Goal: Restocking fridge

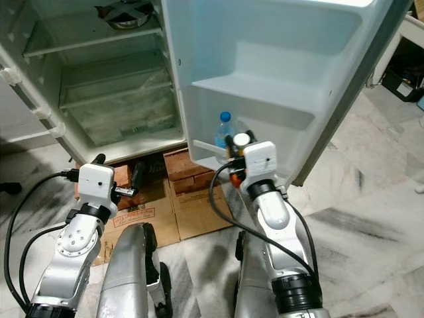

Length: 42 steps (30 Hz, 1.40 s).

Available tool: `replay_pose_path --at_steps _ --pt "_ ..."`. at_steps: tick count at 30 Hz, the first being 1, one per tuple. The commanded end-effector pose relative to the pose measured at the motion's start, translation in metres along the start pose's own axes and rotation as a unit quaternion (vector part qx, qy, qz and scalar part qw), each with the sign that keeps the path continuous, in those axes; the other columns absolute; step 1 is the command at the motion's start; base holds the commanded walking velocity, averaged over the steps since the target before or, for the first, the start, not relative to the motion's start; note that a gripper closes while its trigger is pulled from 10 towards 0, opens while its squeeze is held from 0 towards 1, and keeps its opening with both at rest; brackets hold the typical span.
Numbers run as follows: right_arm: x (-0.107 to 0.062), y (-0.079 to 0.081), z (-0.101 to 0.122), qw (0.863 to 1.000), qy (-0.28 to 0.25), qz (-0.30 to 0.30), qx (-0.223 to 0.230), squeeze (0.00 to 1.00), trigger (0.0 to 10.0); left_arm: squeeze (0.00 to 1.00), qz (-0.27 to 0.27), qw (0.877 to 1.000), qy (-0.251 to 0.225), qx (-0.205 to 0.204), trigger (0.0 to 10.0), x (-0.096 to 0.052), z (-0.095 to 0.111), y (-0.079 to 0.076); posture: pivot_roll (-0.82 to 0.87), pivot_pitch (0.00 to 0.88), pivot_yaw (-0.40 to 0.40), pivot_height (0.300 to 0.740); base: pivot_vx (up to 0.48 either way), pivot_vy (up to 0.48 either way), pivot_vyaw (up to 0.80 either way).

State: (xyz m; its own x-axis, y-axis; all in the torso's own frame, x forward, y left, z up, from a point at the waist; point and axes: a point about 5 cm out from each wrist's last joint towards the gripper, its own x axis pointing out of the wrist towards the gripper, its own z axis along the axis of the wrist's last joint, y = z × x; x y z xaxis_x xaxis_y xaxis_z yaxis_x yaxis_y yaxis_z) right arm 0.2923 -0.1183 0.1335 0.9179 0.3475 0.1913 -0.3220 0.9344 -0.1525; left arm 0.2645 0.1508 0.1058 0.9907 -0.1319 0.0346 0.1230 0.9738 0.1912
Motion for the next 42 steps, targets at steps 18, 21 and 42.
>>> replay_pose_path --at_steps 18,21,42 --pt "0.008 0.007 0.021 0.997 -0.054 0.041 -0.025 0.0 10.0 0.0 -0.01 1.0 -0.002 -0.004 10.0 0.0 -0.001 -0.003 -0.06 0.18 0.048 0.552 0.306 0.0 0.0" --pt "0.008 0.005 0.021 0.997 -0.056 0.037 -0.034 0.0 10.0 0.0 -0.009 1.0 -0.001 -0.012 10.0 0.0 -0.001 -0.005 -0.06 0.182 0.047 0.552 0.107 0.0 0.0" --pt "0.026 0.006 0.014 0.979 -0.085 0.138 -0.122 0.0 10.0 0.0 -0.04 0.999 -0.024 0.018 10.0 -0.036 0.021 -0.014 0.06 0.319 0.011 0.552 0.0 0.0 0.0"
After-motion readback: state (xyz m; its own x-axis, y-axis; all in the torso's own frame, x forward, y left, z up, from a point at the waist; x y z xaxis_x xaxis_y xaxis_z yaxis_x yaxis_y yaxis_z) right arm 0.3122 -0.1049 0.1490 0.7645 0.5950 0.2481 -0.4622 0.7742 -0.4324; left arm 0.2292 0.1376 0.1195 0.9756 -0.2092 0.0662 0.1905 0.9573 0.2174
